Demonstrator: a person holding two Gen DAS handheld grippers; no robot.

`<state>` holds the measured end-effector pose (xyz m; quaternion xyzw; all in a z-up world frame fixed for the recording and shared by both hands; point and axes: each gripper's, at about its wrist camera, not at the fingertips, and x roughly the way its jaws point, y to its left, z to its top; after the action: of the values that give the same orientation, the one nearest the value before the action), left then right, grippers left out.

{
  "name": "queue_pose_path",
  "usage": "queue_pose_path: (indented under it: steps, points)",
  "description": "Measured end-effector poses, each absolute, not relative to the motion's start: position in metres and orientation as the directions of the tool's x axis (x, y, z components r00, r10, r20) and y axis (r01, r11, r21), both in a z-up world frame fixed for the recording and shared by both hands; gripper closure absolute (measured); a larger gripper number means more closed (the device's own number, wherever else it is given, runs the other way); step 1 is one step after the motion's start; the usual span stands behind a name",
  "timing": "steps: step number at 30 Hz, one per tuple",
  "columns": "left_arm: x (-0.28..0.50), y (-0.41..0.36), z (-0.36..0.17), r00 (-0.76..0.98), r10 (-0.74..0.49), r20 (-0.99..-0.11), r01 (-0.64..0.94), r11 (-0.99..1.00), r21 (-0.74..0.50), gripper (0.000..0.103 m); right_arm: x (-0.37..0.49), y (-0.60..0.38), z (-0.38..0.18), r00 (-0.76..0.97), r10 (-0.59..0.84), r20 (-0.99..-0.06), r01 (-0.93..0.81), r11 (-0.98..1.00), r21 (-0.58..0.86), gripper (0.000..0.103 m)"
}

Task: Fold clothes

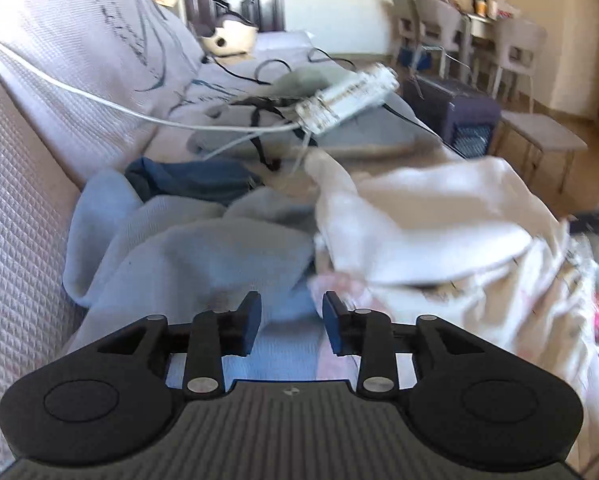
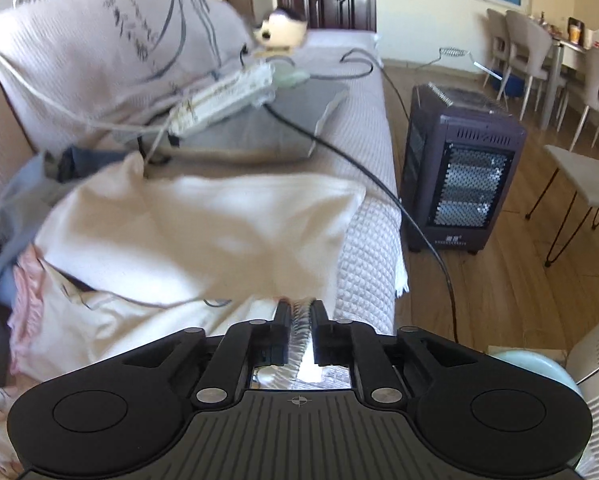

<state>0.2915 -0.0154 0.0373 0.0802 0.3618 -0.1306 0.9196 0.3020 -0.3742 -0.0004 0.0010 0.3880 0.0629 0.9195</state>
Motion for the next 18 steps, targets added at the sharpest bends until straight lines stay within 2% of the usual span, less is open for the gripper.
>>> queue_pose_path:
  steps: [4, 6, 9, 12, 15, 18]
  points:
    - [0.268, -0.012, 0.038, 0.664, -0.196, -0.721, 0.332, 0.942, 0.05, 0.06, 0.307, -0.377, 0.005, 0.694, 0.073, -0.716, -0.099, 0.995, 0.006, 0.07]
    - [0.252, -0.012, 0.038, 0.665, -0.175, -0.726, 0.35, 0.932, 0.097, 0.057, 0.304, -0.383, 0.013, 0.707, 0.054, -0.705, -0.079, 0.997, -0.003, 0.064]
    - [0.222, -0.009, 0.038, 0.663, -0.126, -0.738, 0.349, 0.924, 0.156, 0.045, 0.291, -0.387, 0.026, 0.714, 0.053, -0.699, -0.097, 0.995, -0.023, 0.064]
    - [0.186, 0.0, 0.034, 0.638, -0.112, -0.762, 0.317, 0.94, 0.127, 0.044, 0.268, -0.386, 0.038, 0.704, 0.1, -0.703, -0.131, 0.991, 0.01, 0.064]
    - [0.151, 0.009, 0.026, 0.61, -0.133, -0.781, 0.295, 0.953, 0.068, 0.044, 0.235, -0.374, 0.037, 0.656, 0.206, -0.726, -0.189, 0.976, 0.106, 0.064]
    - [0.12, 0.012, 0.015, 0.588, -0.145, -0.796, 0.289, 0.957, 0.039, 0.043, 0.201, -0.351, 0.025, 0.603, 0.273, -0.75, -0.283, 0.952, 0.118, 0.064]
